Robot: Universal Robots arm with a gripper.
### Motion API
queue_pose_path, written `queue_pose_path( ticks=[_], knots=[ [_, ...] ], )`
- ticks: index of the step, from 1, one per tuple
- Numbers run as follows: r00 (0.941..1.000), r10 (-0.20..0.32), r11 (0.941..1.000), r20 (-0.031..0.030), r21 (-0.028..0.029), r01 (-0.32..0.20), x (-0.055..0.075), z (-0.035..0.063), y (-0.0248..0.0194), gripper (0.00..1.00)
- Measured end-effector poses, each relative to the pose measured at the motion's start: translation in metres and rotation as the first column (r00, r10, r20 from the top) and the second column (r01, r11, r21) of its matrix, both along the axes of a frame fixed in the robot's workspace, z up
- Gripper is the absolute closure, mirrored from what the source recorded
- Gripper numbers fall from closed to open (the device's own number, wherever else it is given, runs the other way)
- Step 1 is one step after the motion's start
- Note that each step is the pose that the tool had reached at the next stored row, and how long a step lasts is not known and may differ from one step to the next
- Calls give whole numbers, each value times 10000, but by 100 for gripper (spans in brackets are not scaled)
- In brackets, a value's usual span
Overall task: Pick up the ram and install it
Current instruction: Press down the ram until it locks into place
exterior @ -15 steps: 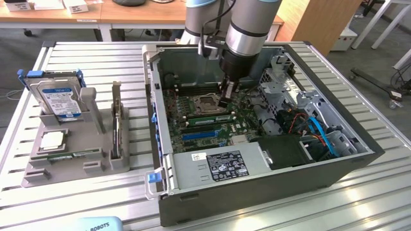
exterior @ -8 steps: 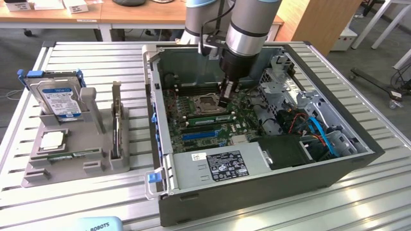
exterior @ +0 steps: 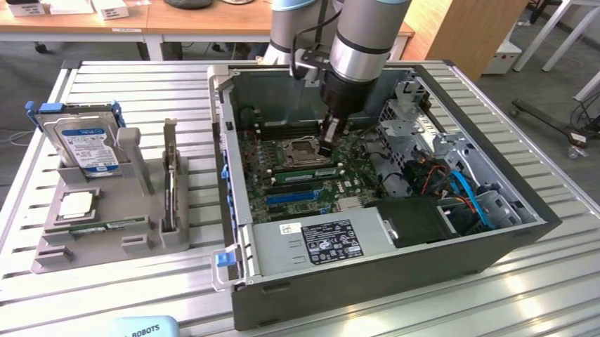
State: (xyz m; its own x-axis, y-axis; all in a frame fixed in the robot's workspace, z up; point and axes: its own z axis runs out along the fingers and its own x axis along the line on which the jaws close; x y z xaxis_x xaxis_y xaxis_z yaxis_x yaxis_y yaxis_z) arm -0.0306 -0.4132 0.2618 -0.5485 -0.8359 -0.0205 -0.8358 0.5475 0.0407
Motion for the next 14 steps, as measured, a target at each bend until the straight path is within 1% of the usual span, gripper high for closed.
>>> queue_pose_path(
  ticks=[7, 11, 14],
  knots=[
    [9982, -608, 9982, 0, 0, 608, 0, -1, 0, 90],
    [9952, -976, 9952, 0, -1, 976, 0, -1, 0, 90],
    [9919, -1271, 9919, 0, 0, 1271, 0, -2, 0, 90]
  ],
)
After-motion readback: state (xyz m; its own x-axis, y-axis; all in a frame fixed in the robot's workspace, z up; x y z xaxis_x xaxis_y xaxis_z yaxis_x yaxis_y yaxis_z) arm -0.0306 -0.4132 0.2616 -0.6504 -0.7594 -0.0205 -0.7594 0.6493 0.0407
